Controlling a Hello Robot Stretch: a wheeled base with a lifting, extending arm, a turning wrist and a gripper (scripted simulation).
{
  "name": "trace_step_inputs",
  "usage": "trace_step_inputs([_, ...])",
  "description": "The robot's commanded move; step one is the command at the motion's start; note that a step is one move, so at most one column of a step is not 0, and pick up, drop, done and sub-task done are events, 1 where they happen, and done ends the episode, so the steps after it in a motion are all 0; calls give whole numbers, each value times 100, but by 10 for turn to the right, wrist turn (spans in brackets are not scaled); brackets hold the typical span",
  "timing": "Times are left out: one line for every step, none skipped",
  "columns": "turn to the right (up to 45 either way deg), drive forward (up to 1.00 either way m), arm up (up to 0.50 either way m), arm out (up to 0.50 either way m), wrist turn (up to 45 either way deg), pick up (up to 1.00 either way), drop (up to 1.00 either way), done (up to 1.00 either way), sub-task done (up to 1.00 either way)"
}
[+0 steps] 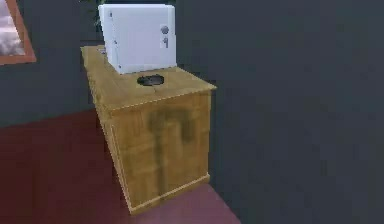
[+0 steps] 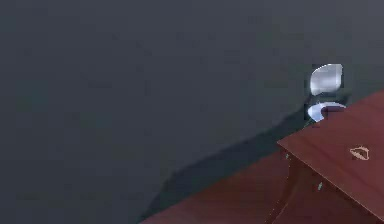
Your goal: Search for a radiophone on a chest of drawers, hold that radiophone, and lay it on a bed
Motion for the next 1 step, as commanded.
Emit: trace_step_inputs([-450, 0, 0, 0, 0, 0, 0, 0, 0])
